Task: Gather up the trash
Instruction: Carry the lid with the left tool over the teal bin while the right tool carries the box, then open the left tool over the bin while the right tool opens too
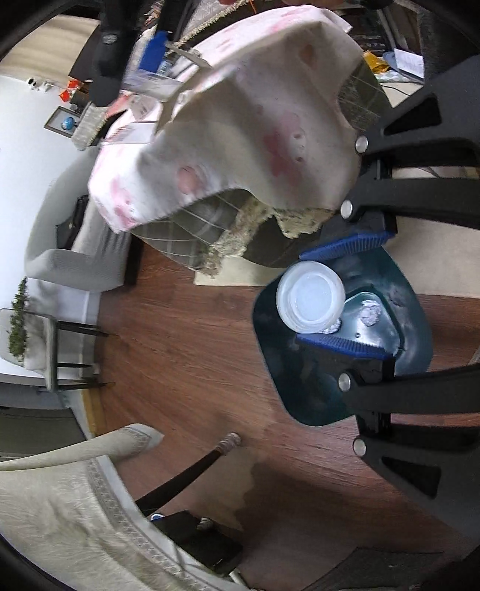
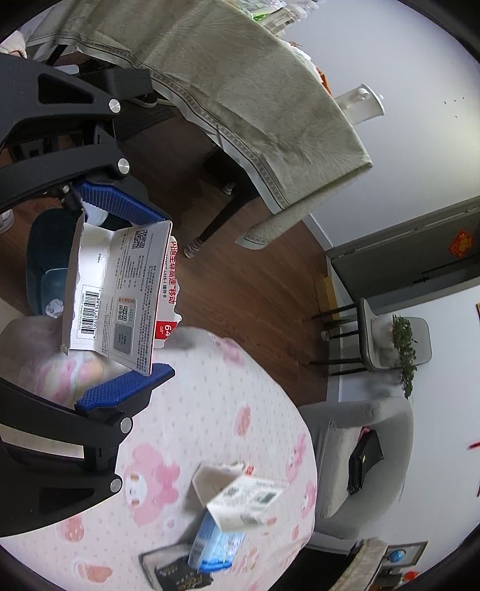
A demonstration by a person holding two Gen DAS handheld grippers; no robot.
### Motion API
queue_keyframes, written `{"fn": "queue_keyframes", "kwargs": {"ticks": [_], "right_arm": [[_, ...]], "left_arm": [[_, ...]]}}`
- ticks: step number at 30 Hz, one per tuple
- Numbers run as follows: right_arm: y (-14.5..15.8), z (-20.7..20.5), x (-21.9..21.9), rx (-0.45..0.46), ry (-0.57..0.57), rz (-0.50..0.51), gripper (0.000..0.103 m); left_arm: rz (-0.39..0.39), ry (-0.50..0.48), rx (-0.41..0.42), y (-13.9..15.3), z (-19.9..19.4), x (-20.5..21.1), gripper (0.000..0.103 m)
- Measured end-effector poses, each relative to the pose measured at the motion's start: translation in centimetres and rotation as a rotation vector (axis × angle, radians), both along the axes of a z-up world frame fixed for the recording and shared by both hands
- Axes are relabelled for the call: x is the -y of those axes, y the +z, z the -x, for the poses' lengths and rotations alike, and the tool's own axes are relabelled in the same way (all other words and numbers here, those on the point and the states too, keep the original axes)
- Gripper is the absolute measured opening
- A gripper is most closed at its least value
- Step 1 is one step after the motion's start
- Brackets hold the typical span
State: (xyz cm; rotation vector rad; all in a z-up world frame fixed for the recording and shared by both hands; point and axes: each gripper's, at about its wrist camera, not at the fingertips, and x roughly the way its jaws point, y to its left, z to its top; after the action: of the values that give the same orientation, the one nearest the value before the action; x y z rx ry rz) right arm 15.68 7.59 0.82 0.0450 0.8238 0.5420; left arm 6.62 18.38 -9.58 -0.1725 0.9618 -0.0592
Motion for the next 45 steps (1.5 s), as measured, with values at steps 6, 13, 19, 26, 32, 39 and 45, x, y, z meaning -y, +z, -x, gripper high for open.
{"fn": "queue_keyframes", "kwargs": {"ticks": [6, 13, 19, 26, 32, 39, 45], "right_arm": [[-1.1, -0.2, -2.1, -0.019, 0.028, 0.021, 0.076], [-3.0, 0.0, -4.3, -0.046, 0.061, 0.064, 0.076], [-5.2, 0.4, -6.3, -0.077, 0.094, 0.115, 0.076], [-7.3, 0.9, -8.3, -0.11, 0.129, 0.182, 0.077], [-8.7, 1.6, -9.2, -0.139, 0.149, 0.255, 0.083], [-8.0, 1.6, -8.3, -0.138, 0.148, 0.249, 0.083], [-6.4, 1.6, -7.2, -0.12, 0.145, 0.218, 0.083]], "left_arm": [[-0.009, 0.011, -0.008, -0.6, 0.6, -0.9, 0.051], [0.013, 0.058, 0.048, 1.3, 1.7, -3.1, 0.057], [0.034, 0.119, 0.099, 3.0, 2.9, -5.5, 0.059], [0.031, 0.175, 0.148, 5.0, 3.7, -7.3, 0.062], [0.04, 0.193, 0.18, 6.3, 3.9, -8.2, 0.063], [0.029, 0.197, 0.216, 7.5, 4.0, -7.9, 0.065], [0.023, 0.18, 0.237, 8.2, 3.5, -6.5, 0.066]]}}
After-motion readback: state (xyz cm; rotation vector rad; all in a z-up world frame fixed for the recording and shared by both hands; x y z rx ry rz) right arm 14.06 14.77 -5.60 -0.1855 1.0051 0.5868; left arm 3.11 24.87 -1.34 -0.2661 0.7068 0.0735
